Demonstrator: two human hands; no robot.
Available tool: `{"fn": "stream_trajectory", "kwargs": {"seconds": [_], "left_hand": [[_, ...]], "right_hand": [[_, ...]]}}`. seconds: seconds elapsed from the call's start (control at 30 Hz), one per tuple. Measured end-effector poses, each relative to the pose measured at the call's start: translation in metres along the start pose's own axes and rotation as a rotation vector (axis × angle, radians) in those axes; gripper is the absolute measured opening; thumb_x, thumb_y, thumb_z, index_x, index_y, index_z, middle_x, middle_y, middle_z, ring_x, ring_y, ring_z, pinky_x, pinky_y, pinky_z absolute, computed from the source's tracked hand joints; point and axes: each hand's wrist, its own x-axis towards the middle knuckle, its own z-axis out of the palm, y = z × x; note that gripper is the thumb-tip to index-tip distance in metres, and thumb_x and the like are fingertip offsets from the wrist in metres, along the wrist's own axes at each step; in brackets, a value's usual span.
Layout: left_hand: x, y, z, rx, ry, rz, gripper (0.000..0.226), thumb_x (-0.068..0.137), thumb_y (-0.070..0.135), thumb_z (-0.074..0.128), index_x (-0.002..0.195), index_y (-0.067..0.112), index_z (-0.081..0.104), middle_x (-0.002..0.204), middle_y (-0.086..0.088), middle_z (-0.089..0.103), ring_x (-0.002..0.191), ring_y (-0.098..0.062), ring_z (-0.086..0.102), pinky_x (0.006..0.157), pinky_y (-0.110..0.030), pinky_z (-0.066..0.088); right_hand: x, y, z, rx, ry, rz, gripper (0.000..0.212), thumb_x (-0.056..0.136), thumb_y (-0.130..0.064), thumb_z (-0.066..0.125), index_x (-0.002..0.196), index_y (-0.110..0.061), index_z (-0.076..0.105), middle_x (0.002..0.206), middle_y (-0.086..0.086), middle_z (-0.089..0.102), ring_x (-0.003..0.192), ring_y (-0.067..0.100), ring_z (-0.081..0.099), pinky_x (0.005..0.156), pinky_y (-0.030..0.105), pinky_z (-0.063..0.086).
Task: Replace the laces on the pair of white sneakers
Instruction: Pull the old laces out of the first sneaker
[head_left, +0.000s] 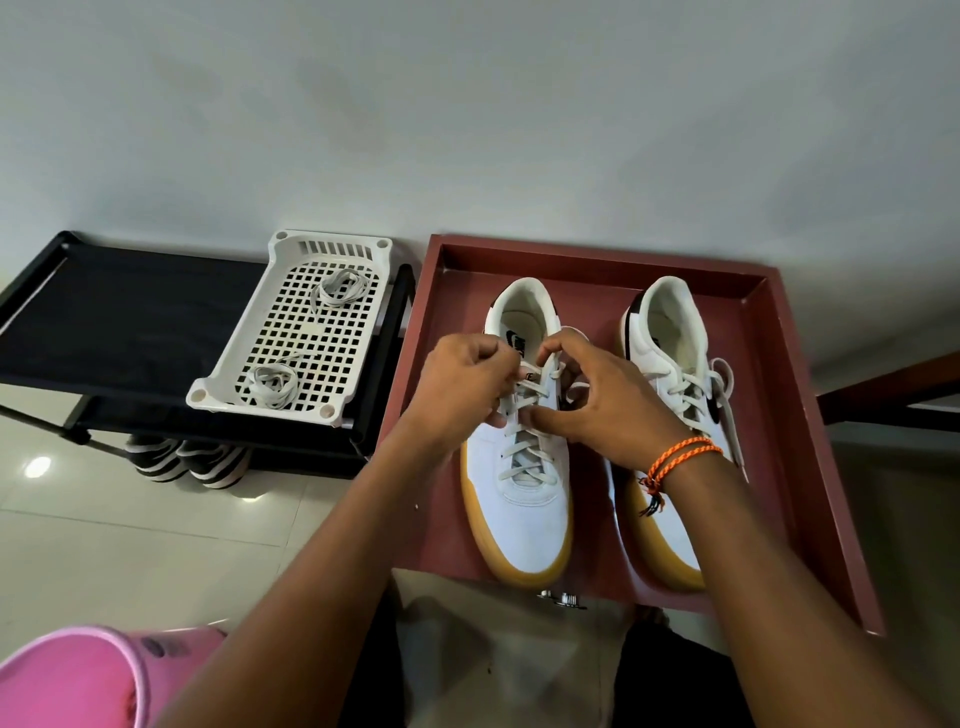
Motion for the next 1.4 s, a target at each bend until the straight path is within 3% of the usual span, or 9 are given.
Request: {"fn": "stream_trajectory", "kwargs": {"seconds": [0.27,0.33,0.43,0.53,0.67,0.77,1.0,1.17,1.4], "left_hand": [[0.004,0.001,-0.004,-0.518,0.178,-0.334,0.026,0.094,0.008,0.052,0.068,0.005,0.054,0.055,-0.004,0.046,0.046,-0.017,0.041,0.060,-0.038,0.061],[0.006,-0.005,-0.008,-0.282,0.236,-0.239,0.027,0.095,0.013,0.055,0.070,0.004,0.058,0.059,-0.007,0.055,0.048,-0.016,0.046,0.064,-0.040,0.061],[0.011,-0.015,-0.011,0.433,0.378,0.206,0.020,0.099,0.028,0.060,0.087,0.016,0.070,0.089,-0.002,0.065,0.072,-0.007,0.058,0.067,-0.035,0.052],[0.008,-0.020,-0.003,0.551,0.277,0.407,0.018,0.102,0.039,0.061,0.107,0.030,0.075,0.133,0.004,0.052,0.118,-0.018,0.054,0.098,-0.041,0.050],[0.000,-0.022,0.014,0.747,0.166,0.395,0.016,0.102,0.030,0.064,0.098,0.027,0.078,0.169,0.006,0.024,0.152,-0.029,0.031,0.127,-0.068,0.013],[0.002,-0.021,0.012,0.677,0.171,0.400,0.017,0.101,0.024,0.066,0.087,0.027,0.075,0.169,0.008,0.022,0.148,-0.029,0.037,0.123,-0.071,0.021],[0.019,-0.021,-0.013,0.408,0.322,0.312,0.027,0.100,0.016,0.057,0.078,0.026,0.069,0.151,0.002,0.043,0.123,-0.005,0.051,0.103,-0.049,0.052],[0.011,-0.020,-0.008,0.453,0.514,0.254,0.019,0.099,0.004,0.057,0.104,0.020,0.067,0.127,0.002,0.053,0.105,-0.020,0.063,0.091,-0.053,0.056],[0.001,-0.023,0.022,0.757,0.248,0.388,0.013,0.105,0.029,0.062,0.108,0.027,0.075,0.166,0.005,0.032,0.153,-0.029,0.030,0.123,-0.071,0.021]], "right_hand": [[0.000,-0.003,0.008,0.003,0.054,0.000,0.054,0.075,-0.043,0.091,0.112,-0.039,0.052,0.097,-0.010,0.071,0.079,0.009,0.071,0.075,0.042,0.061],[0.001,-0.003,0.009,0.004,0.063,0.005,0.053,0.075,-0.042,0.091,0.111,-0.038,0.052,0.097,-0.009,0.071,0.079,0.010,0.070,0.075,0.042,0.061],[0.001,-0.003,0.008,-0.007,0.059,0.000,0.053,0.076,-0.042,0.090,0.113,-0.038,0.053,0.101,-0.010,0.070,0.083,0.009,0.069,0.078,0.042,0.061],[0.001,-0.003,0.006,-0.003,0.041,-0.003,0.055,0.076,-0.044,0.090,0.116,-0.038,0.053,0.104,-0.010,0.069,0.087,0.009,0.070,0.080,0.043,0.061],[0.001,-0.002,0.006,0.001,0.050,-0.013,0.053,0.076,-0.042,0.087,0.116,-0.035,0.054,0.101,-0.010,0.066,0.085,0.010,0.069,0.078,0.044,0.060],[0.002,0.000,0.005,-0.001,0.033,-0.008,0.053,0.076,-0.046,0.088,0.114,-0.035,0.053,0.100,-0.009,0.069,0.082,0.011,0.071,0.075,0.046,0.061],[0.003,0.002,0.005,-0.007,0.023,-0.006,0.054,0.075,-0.050,0.087,0.114,-0.036,0.053,0.108,-0.009,0.068,0.086,0.015,0.072,0.078,0.047,0.061],[0.003,0.006,0.004,0.001,0.039,0.011,0.054,0.076,-0.050,0.089,0.115,-0.040,0.053,0.105,-0.009,0.069,0.084,0.016,0.071,0.072,0.047,0.063],[0.002,0.005,0.004,0.014,0.032,-0.002,0.054,0.078,-0.048,0.087,0.121,-0.042,0.054,0.107,-0.009,0.069,0.085,0.011,0.072,0.073,0.047,0.063]]}}
